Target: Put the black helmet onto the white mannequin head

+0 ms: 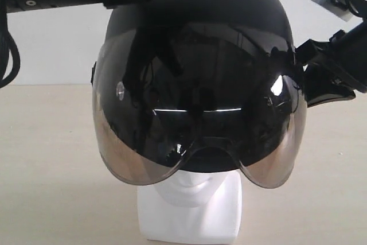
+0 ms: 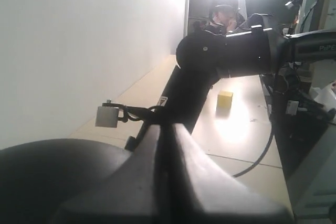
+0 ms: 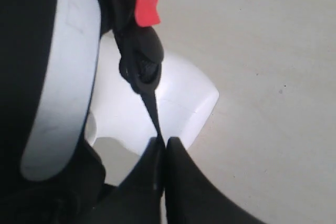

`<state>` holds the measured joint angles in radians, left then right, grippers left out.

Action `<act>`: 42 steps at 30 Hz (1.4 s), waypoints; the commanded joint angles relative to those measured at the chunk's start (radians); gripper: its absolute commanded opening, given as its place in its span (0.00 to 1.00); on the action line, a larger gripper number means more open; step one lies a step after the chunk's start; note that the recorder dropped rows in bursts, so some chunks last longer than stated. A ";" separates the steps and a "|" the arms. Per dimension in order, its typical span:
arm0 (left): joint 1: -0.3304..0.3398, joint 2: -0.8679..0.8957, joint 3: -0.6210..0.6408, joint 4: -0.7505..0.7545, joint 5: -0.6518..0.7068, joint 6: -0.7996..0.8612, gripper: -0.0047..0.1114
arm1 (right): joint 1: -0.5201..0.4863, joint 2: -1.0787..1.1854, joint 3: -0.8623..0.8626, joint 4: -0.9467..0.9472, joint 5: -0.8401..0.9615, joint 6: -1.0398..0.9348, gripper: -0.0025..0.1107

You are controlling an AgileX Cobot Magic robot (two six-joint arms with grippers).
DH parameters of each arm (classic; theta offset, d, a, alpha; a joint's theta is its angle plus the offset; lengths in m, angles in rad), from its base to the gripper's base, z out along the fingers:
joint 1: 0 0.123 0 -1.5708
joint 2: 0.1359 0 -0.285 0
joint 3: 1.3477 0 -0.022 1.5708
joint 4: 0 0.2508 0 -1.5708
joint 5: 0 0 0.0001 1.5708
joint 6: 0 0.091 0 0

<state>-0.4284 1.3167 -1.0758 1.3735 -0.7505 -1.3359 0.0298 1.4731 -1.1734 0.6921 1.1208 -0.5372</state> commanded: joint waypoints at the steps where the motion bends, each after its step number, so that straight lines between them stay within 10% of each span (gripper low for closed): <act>1: -0.002 -0.005 -0.005 0.114 -0.006 -0.101 0.08 | -0.007 -0.026 0.010 -0.093 -0.037 -0.017 0.02; 30: -0.002 -0.071 0.071 0.247 0.070 -0.246 0.08 | -0.009 -0.103 0.010 0.067 0.024 -0.123 0.03; 38: 0.000 -0.071 0.071 0.247 0.070 -0.246 0.08 | -0.009 -0.103 -0.020 0.042 0.027 -0.108 0.57; 42: 0.000 -0.071 0.071 0.246 0.101 -0.270 0.08 | -0.009 -0.105 -0.084 -0.016 0.027 -0.018 0.63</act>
<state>-0.4284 1.2449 -1.0165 1.5974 -0.6984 -1.5737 0.0210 1.3805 -1.2189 0.6895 1.1358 -0.6083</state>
